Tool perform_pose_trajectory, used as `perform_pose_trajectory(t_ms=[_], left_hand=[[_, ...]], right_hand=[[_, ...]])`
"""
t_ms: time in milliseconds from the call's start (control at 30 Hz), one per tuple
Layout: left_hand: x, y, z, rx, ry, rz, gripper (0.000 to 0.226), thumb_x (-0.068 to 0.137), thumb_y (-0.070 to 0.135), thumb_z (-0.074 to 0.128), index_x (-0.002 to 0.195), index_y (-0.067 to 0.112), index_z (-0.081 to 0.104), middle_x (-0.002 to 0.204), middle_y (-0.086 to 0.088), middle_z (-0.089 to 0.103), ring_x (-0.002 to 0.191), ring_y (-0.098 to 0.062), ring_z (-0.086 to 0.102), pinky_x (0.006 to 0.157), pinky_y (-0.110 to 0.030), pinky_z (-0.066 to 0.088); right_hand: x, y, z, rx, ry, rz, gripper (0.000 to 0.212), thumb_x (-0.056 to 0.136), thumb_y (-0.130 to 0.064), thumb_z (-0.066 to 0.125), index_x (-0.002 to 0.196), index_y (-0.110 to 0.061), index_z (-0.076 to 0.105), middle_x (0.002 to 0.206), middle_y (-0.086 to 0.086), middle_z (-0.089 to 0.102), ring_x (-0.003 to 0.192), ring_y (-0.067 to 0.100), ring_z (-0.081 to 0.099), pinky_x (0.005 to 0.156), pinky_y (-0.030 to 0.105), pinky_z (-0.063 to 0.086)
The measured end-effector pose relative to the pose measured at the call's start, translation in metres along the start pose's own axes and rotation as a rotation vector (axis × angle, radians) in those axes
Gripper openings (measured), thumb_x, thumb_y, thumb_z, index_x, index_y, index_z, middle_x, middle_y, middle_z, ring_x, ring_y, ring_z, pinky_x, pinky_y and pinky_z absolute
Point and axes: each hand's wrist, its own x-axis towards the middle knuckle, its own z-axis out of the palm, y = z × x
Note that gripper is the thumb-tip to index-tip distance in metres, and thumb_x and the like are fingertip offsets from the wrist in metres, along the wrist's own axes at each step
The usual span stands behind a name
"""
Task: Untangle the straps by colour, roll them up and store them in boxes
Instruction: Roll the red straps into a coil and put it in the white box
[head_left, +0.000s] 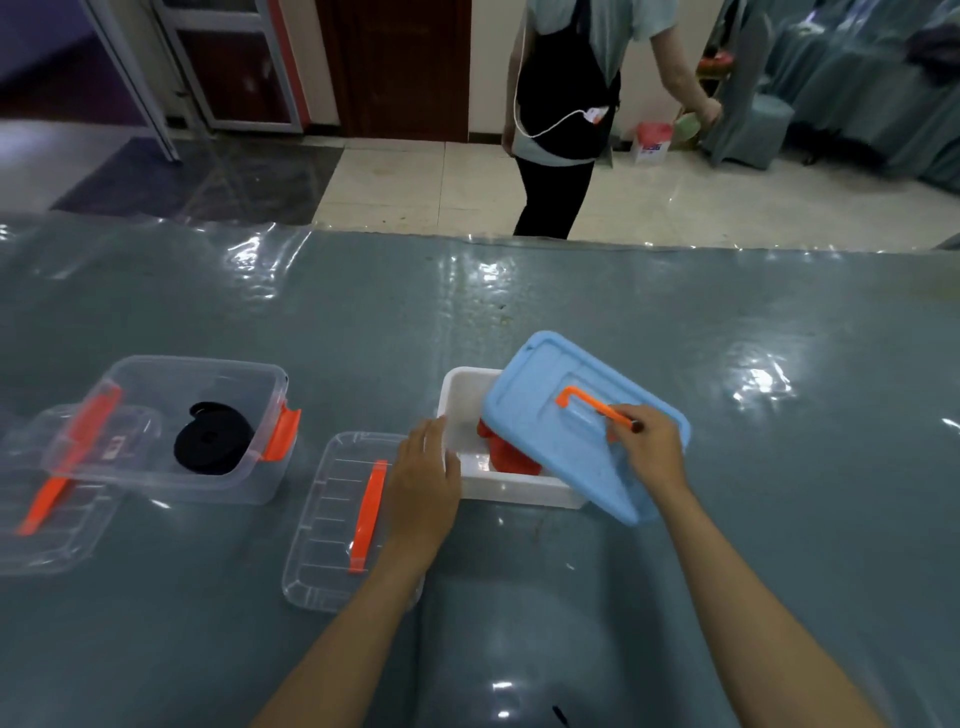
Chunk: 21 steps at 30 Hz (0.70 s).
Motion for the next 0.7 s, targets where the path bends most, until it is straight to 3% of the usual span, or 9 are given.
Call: perform_pose_trajectory(t_ms=[67, 133, 233, 367, 467, 533, 600, 700], left_hand=[[0.014, 0.002, 0.004, -0.112, -0.055, -0.080, 0.051, 0.112, 0.031, 0.049, 0.159, 0.015, 0.042, 0.160, -0.008, 0.048, 0.145, -0.027, 0.047, 0.120, -0.039, 0.039], [0.025, 0.003, 0.011, -0.191, -0.147, -0.096, 0.058, 0.112, 0.043, 0.043, 0.163, 0.018, 0.033, 0.162, -0.008, 0.044, 0.147, -0.027, 0.045, 0.122, -0.041, 0.038], [0.027, -0.005, 0.022, -0.234, -0.210, -0.139, 0.061, 0.113, 0.046, 0.039, 0.168, 0.024, 0.023, 0.169, -0.004, 0.032, 0.152, -0.025, 0.039, 0.122, -0.051, 0.040], [0.017, -0.017, 0.032, -0.320, -0.127, -0.160, 0.056, 0.113, 0.040, 0.043, 0.167, 0.029, 0.028, 0.171, 0.007, 0.032, 0.157, -0.016, 0.032, 0.126, -0.048, 0.035], [0.003, -0.020, 0.041, -0.321, -0.050, -0.155, 0.057, 0.112, 0.035, 0.047, 0.166, 0.028, 0.030, 0.170, 0.009, 0.032, 0.158, -0.011, 0.029, 0.128, -0.046, 0.031], [-0.005, -0.022, 0.045, -0.365, -0.028, -0.210, 0.058, 0.112, 0.038, 0.047, 0.166, 0.030, 0.027, 0.168, 0.014, 0.034, 0.155, -0.008, 0.032, 0.128, -0.045, 0.034], [-0.007, -0.025, 0.048, -0.369, -0.040, -0.239, 0.061, 0.111, 0.043, 0.047, 0.167, 0.032, 0.025, 0.167, 0.014, 0.034, 0.155, -0.011, 0.033, 0.127, -0.046, 0.035], [0.002, -0.025, 0.048, -0.339, -0.052, -0.233, 0.063, 0.110, 0.042, 0.050, 0.167, 0.030, 0.026, 0.168, 0.009, 0.035, 0.155, -0.014, 0.034, 0.127, -0.048, 0.033]], right_hand=[[0.002, -0.010, 0.023, -0.067, -0.078, -0.047, 0.020, 0.092, 0.002, 0.072, 0.106, -0.008, 0.083, 0.095, 0.014, 0.074, 0.089, 0.026, 0.065, 0.084, 0.036, 0.046], [0.002, -0.020, 0.044, -0.107, -0.097, -0.064, 0.021, 0.092, -0.004, 0.073, 0.108, -0.014, 0.083, 0.097, 0.007, 0.073, 0.090, 0.021, 0.064, 0.083, 0.036, 0.046], [0.001, -0.027, 0.063, -0.121, -0.064, -0.116, 0.019, 0.090, -0.006, 0.075, 0.102, -0.018, 0.084, 0.094, 0.001, 0.073, 0.087, 0.017, 0.063, 0.079, 0.034, 0.048], [0.001, -0.015, 0.055, 0.014, -0.107, -0.142, 0.027, 0.089, -0.001, 0.079, 0.110, -0.019, 0.078, 0.102, -0.002, 0.069, 0.085, 0.010, 0.062, 0.080, 0.027, 0.052], [-0.003, -0.003, 0.043, -0.041, -0.150, -0.307, 0.036, 0.094, 0.005, 0.072, 0.122, -0.018, 0.071, 0.119, 0.003, 0.068, 0.102, 0.011, 0.065, 0.096, 0.029, 0.053], [-0.011, 0.007, 0.040, -0.192, -0.074, -0.427, 0.043, 0.095, 0.013, 0.061, 0.130, -0.010, 0.071, 0.135, 0.010, 0.065, 0.128, 0.022, 0.057, 0.116, 0.037, 0.043], [-0.025, 0.020, 0.040, -0.229, 0.043, -0.366, 0.045, 0.098, 0.005, 0.052, 0.140, -0.007, 0.064, 0.149, 0.012, 0.058, 0.143, 0.028, 0.047, 0.124, 0.044, 0.034], [-0.041, 0.027, 0.045, 0.114, 0.115, 0.026, 0.045, 0.112, -0.018, 0.052, 0.156, -0.012, 0.047, 0.158, 0.004, 0.050, 0.146, 0.021, 0.046, 0.125, 0.046, 0.036]])
